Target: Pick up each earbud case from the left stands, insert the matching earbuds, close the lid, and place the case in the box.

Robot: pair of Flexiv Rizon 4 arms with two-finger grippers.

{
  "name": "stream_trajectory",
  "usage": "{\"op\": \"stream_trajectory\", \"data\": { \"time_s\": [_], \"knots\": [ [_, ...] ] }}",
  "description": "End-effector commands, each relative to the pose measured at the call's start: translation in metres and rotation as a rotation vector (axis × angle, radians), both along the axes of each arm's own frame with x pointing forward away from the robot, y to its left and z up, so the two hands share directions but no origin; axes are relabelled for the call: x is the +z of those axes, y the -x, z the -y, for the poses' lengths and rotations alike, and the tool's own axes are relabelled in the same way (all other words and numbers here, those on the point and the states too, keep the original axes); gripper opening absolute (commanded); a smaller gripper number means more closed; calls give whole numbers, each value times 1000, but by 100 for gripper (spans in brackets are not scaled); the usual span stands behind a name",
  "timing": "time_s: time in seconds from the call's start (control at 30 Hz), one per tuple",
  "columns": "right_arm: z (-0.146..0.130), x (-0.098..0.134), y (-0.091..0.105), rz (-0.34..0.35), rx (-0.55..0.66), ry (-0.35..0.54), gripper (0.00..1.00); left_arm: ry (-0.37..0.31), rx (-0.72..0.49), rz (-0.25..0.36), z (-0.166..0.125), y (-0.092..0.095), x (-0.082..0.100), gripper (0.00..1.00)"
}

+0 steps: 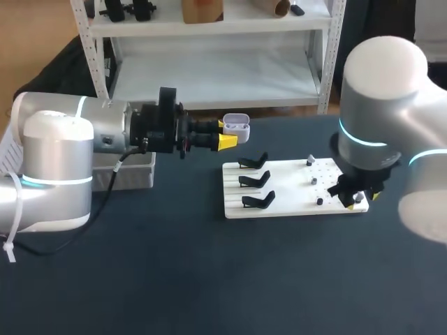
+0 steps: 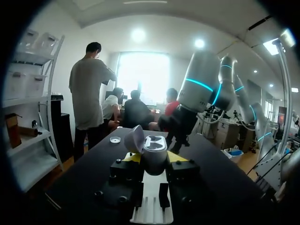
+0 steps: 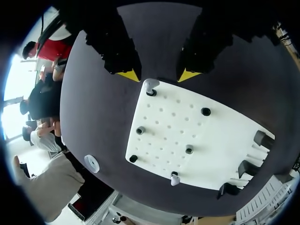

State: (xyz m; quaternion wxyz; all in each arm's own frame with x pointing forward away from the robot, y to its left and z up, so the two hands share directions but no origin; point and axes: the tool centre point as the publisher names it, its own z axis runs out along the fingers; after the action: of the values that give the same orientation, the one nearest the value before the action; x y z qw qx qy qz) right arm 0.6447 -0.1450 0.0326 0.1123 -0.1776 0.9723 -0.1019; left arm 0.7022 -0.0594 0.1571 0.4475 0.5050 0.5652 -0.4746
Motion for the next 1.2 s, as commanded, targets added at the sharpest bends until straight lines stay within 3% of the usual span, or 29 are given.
{"op": "stream_trajectory", "data": {
  "time_s": [0.03, 0.43, 0.87, 1.0, 1.1, 1.2],
  "knots": [
    [-2, -4, -2, 9, -10, 7, 48, 1, 6, 2, 0, 2, 0, 0],
    [6, -9, -6, 6, -35, 9, 45, 1, 6, 2, 0, 2, 0, 0],
    [8, -8, -11, 3, -31, 24, 31, 1, 6, 2, 0, 2, 0, 0],
    [9, -10, -10, -1, -33, 25, 25, 1, 6, 2, 0, 2, 0, 0],
    [9, -10, -10, -4, -34, 26, 5, 1, 6, 2, 0, 2, 0, 0],
    [9, -11, -10, -8, -36, 28, 0, 1, 6, 2, 0, 2, 0, 0]
  ]
}}
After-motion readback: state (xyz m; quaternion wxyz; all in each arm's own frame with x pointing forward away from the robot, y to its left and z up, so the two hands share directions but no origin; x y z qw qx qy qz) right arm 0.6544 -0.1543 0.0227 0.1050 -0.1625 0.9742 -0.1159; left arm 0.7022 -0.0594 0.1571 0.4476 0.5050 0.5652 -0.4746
